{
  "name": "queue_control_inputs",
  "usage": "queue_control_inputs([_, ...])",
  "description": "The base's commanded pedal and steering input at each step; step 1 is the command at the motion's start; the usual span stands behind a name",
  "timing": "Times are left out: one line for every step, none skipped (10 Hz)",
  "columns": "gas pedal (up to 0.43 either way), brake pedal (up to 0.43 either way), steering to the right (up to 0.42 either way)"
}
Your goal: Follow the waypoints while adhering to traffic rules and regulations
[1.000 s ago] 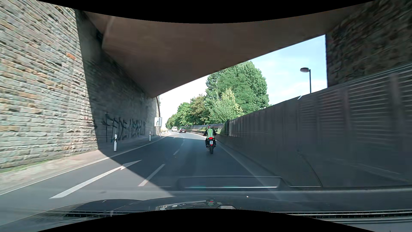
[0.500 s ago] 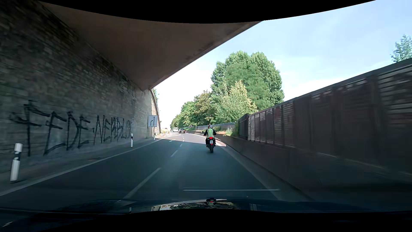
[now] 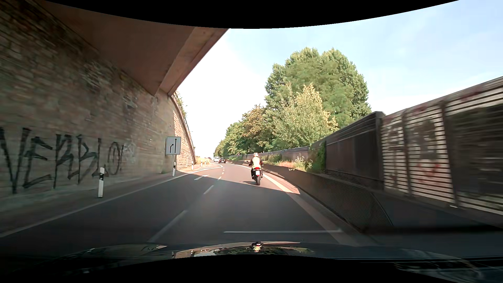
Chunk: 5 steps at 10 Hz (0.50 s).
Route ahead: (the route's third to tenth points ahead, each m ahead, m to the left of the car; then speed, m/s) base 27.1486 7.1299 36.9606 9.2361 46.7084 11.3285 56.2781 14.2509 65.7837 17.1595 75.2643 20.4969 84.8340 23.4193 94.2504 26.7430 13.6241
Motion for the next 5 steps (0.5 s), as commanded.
queue_control_inputs([0.177, 0.000, -0.023])
queue_control_inputs([0.177, 0.000, -0.023])
queue_control_inputs([0.177, 0.000, -0.023])
queue_control_inputs([0.177, 0.000, -0.023])
queue_control_inputs([0.177, 0.000, -0.023])
